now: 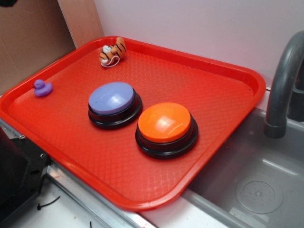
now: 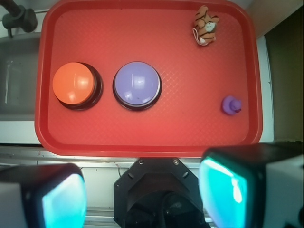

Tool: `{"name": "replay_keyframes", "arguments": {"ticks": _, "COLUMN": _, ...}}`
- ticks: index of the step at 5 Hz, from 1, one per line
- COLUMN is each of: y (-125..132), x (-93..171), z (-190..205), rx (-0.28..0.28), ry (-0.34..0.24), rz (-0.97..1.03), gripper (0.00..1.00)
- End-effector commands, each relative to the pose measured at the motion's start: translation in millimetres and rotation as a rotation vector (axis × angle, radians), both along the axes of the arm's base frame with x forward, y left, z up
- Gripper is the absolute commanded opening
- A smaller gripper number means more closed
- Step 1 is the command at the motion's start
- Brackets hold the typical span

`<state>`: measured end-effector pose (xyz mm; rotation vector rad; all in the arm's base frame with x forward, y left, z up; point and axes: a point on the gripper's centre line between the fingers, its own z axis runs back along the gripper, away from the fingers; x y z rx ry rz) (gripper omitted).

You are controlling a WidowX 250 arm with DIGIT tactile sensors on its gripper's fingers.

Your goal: Push the orange button.

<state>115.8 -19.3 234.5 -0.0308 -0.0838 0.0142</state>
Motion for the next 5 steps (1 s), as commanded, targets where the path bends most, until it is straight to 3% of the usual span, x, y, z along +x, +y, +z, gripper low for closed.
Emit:
{"name": "replay_keyframes", "arguments": {"ticks": 1, "y": 0.0, "x": 0.0, "z": 0.0, "rx": 0.000, "ry": 0.000, "rz": 0.000, "gripper": 1.00}}
{"name": "replay_keyframes", "arguments": {"ticks": 2, "y": -49.9, "x": 50.0, "z": -42.6, "rx": 0.080, "ry": -0.034, "rz": -0.249, "gripper": 1.00}}
{"name": "replay_keyframes", "arguments": {"ticks": 3, "y": -107.4, "x": 88.2, "z": -68.0, "rx": 0.088, "ry": -0.099, "rz": -0.496, "gripper": 1.00}}
{"name": "replay_keyframes", "arguments": {"ticks": 5, "y": -107.4, "x": 88.2, "z": -68.0, "rx": 0.088, "ry": -0.099, "rz": -0.496, "gripper": 1.00}}
